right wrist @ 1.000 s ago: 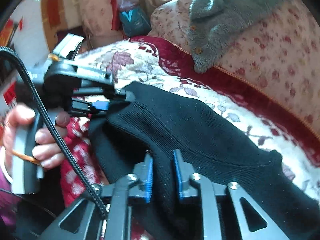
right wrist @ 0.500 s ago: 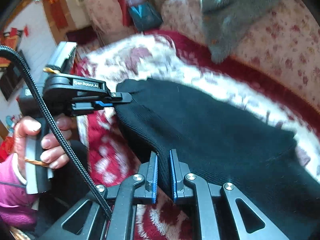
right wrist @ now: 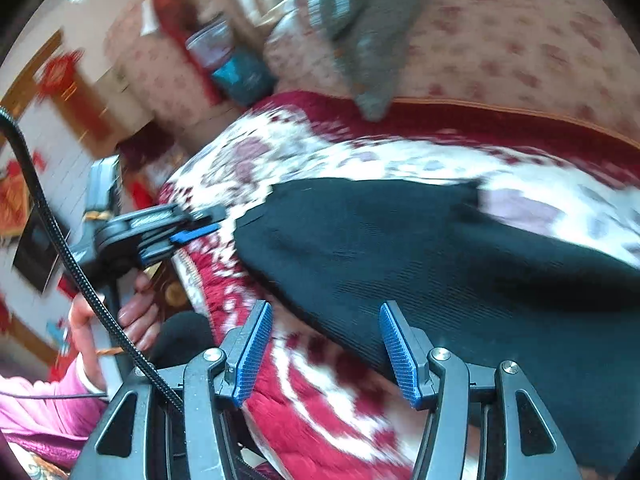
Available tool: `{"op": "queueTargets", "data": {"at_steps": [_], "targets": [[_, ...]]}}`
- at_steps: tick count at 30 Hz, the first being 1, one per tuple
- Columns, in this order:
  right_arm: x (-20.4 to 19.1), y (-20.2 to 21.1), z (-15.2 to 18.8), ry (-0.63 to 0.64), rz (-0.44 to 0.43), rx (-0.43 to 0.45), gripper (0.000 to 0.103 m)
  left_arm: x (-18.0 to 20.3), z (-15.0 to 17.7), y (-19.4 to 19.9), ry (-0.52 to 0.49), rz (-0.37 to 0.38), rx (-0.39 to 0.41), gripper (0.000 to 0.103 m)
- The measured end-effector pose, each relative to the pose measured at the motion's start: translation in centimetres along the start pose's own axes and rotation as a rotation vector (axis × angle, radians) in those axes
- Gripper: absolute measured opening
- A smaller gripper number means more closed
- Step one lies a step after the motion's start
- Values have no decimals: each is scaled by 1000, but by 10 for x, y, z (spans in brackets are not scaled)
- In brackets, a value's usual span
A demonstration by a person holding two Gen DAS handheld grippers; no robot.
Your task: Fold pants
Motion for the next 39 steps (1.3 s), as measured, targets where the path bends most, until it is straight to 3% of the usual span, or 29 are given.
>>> {"op": "queueTargets", "data": {"at_steps": [8,11,18,19,21,23,30,39], "targets": [[63,86,23,-136,132,99,54,91,42,-18,-171,134,-111,24],[100,130,39,-277,172,177,55,132,58,-27,-271,180,-160,24],[175,210,92,-577,285,270,56,224,95,-48,-437,325,-278,24],[185,222,99,-612,313,278,56,234,98,-50,-454,338,-289,27],[198,238,108,-665,338,293,58,255,106,-54,-480,379,-310,46],[211,249,113,-724,332,324,62,278,115,-61,-502,428,-343,49],[243,239,114,-815,273,353,62,332,132,-80,-621,464,-394,49],[264,240,99,-820,224,443,62,386,159,-104,-798,535,-477,49]]}}
Point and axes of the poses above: each gripper's, at about its wrist camera, not at the fingertips, and y roughly against the way its jaws point, x to its right, z to its underside, the point moved 8 cm from there along -y, roughly the way its jaws point, and after that the axes turned 1 degree about y, right-handed, at the moved point
